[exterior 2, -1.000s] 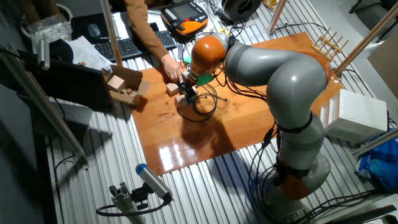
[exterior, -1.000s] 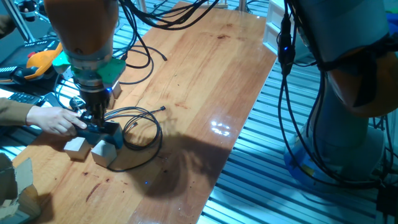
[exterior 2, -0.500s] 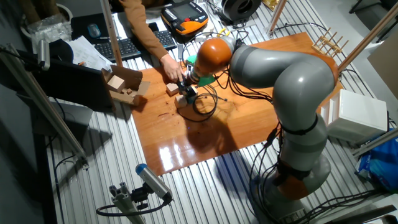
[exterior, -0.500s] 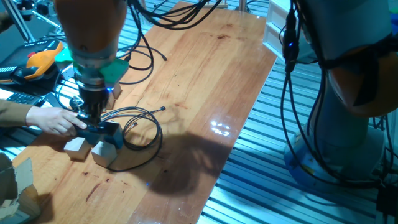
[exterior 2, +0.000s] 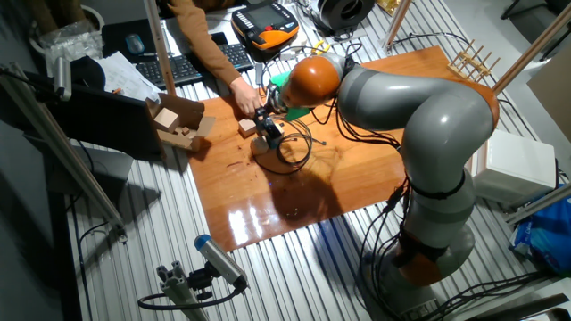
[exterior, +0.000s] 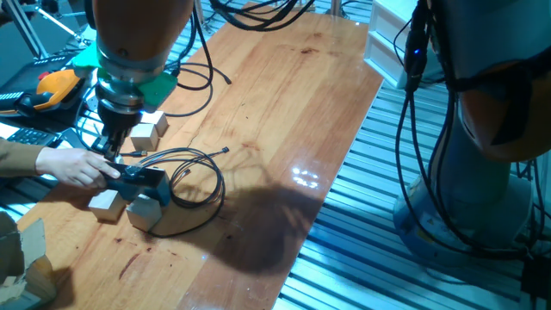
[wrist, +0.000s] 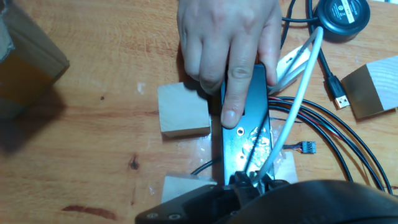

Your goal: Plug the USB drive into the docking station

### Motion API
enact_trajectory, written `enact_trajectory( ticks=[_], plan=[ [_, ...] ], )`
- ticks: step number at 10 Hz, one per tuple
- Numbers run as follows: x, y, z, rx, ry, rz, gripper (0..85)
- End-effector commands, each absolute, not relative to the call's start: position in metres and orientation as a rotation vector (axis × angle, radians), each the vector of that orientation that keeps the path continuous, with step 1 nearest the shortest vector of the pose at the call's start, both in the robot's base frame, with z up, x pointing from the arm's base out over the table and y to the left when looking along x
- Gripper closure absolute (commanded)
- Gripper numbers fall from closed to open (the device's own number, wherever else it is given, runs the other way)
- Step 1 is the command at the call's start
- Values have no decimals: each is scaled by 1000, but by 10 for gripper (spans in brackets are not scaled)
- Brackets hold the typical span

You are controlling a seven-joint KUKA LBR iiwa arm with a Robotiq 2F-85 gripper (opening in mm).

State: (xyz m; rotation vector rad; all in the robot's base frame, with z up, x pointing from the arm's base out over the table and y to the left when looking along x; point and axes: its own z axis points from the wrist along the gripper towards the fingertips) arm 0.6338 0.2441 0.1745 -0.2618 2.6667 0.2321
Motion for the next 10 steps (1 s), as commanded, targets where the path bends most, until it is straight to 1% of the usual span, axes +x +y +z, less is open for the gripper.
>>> enact_trajectory(
  ticks=[1,4,7,10],
  plan=[
    [633,245,175,-254,2661,251,850],
    [636,244,176,-277,2619,237,850],
    [647,235,182,-307,2602,292,850],
    [641,238,182,-311,2601,279,850]
  ],
)
